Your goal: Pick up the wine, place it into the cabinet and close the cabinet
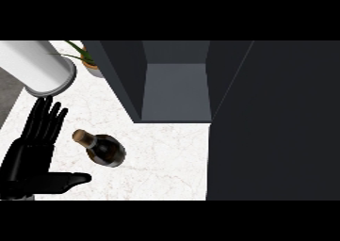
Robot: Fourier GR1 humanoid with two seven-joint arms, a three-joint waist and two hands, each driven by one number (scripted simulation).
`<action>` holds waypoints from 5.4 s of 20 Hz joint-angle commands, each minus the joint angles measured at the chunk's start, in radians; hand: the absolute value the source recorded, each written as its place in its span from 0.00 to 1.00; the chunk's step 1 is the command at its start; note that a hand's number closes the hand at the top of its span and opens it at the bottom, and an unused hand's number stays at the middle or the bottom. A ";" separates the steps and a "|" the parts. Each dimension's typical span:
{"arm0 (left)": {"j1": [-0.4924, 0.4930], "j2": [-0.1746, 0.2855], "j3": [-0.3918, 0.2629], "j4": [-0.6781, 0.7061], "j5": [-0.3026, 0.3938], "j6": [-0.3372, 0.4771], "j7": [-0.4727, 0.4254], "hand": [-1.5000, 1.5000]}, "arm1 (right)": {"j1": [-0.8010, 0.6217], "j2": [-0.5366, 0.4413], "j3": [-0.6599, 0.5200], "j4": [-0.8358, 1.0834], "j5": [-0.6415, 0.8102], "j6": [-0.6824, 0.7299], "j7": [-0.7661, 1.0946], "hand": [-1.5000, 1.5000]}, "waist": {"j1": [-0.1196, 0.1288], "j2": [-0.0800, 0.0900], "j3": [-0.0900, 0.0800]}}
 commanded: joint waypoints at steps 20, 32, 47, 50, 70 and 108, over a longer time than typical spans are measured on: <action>-0.073 0.001 0.050 0.453 -0.100 -0.113 -0.275 0.00 | -0.043 0.020 0.014 -0.064 0.010 -0.037 0.085 0.00 | 0.000 0.000 0.000; -0.167 0.031 0.079 0.787 -0.133 -0.184 -0.460 0.00 | -0.018 0.040 0.048 -0.092 0.056 -0.028 0.087 0.00 | -0.001 0.000 0.000; -0.354 0.028 0.114 1.218 -0.157 -0.204 -0.710 0.00 | -0.052 0.011 -0.027 -0.023 0.008 0.014 0.041 0.00 | -0.004 0.001 0.000; -0.383 0.024 0.140 1.330 -0.141 -0.249 -0.794 0.00 | 0.053 0.067 0.044 -0.023 0.099 0.039 -0.036 0.00 | -0.008 0.002 -0.001; -0.452 0.026 0.106 1.518 -0.170 -0.330 -0.929 1.00 | -0.029 0.035 -0.021 0.006 0.041 0.028 -0.002 0.00 | -0.009 0.003 -0.001; 0.296 -0.108 -0.266 0.173 0.066 -0.161 -0.480 1.00 | -0.039 0.011 -0.050 0.074 0.036 0.058 -0.022 0.00 | 0.006 -0.001 0.000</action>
